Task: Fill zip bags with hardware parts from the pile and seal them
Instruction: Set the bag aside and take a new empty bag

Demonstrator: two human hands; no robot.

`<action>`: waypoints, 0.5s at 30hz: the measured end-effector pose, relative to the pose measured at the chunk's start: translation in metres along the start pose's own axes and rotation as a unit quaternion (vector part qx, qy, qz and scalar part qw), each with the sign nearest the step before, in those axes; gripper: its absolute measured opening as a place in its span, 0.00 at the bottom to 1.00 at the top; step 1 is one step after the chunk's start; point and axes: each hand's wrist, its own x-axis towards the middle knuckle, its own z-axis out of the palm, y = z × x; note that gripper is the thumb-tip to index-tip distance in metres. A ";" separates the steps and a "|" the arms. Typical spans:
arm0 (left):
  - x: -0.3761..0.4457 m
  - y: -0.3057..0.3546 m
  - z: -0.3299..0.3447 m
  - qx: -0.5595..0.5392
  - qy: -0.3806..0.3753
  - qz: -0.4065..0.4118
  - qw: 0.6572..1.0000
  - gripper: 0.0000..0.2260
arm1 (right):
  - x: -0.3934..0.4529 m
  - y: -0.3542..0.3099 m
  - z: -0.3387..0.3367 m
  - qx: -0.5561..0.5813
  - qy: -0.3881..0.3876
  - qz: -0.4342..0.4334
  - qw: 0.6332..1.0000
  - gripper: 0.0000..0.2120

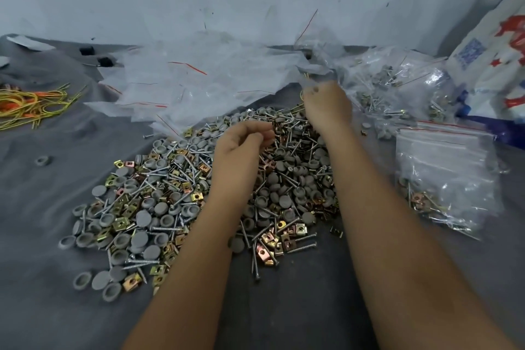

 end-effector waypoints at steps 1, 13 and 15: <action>-0.001 0.001 -0.001 0.001 0.002 0.003 1.000 0.13 | -0.007 -0.008 -0.004 0.035 0.049 -0.027 0.998 0.13; -0.020 0.016 -0.045 0.203 0.103 0.163 0.960 0.14 | -0.122 -0.078 -0.001 0.695 -0.124 0.000 0.708 0.18; -0.019 0.015 -0.051 0.237 0.128 0.173 0.948 0.14 | -0.129 -0.079 0.005 0.681 -0.128 0.024 0.721 0.20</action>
